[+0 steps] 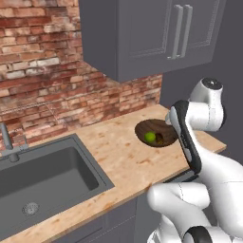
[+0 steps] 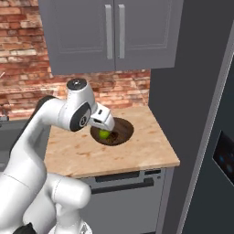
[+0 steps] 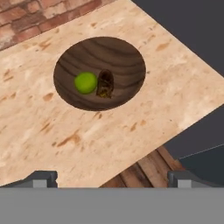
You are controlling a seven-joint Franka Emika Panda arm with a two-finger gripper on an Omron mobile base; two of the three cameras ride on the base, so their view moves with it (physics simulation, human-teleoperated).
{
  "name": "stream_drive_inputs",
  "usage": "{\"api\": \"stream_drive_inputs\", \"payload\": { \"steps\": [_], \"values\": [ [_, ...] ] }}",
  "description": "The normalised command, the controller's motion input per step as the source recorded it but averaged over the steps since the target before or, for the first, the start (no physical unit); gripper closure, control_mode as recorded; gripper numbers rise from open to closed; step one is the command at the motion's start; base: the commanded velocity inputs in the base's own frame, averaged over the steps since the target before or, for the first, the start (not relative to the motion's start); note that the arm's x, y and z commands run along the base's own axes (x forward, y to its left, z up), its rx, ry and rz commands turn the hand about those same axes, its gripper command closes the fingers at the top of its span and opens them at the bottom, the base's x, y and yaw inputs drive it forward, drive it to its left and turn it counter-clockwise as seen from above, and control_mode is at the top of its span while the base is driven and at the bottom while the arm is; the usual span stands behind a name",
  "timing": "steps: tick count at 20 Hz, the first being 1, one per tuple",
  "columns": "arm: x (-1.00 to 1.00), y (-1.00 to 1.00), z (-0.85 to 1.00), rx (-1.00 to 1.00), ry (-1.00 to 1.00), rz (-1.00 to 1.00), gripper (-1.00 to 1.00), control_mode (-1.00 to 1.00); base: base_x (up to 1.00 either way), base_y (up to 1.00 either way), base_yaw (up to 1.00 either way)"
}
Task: Take the sweet potato, peach, and lime from the freezer and place them in the bowl on the counter.
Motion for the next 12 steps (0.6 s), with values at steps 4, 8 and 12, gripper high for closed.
{"api": "stream_drive_inputs", "payload": {
  "steps": [4, 8, 12],
  "values": [
    [-0.46, 0.11, 0.24, 0.0, 0.0, 0.0, -1.0, -1.0, 0.0, 0.0, 0.0],
    [-0.42, 0.11, 0.18, 0.0, 0.0, 0.0, -1.0, -1.0, 0.0, 0.0, 0.0],
    [-0.5, 0.01, 0.24, -0.01, -0.06, 0.0, -1.0, -1.0, 0.0, 0.0, 0.0]
  ]
}}
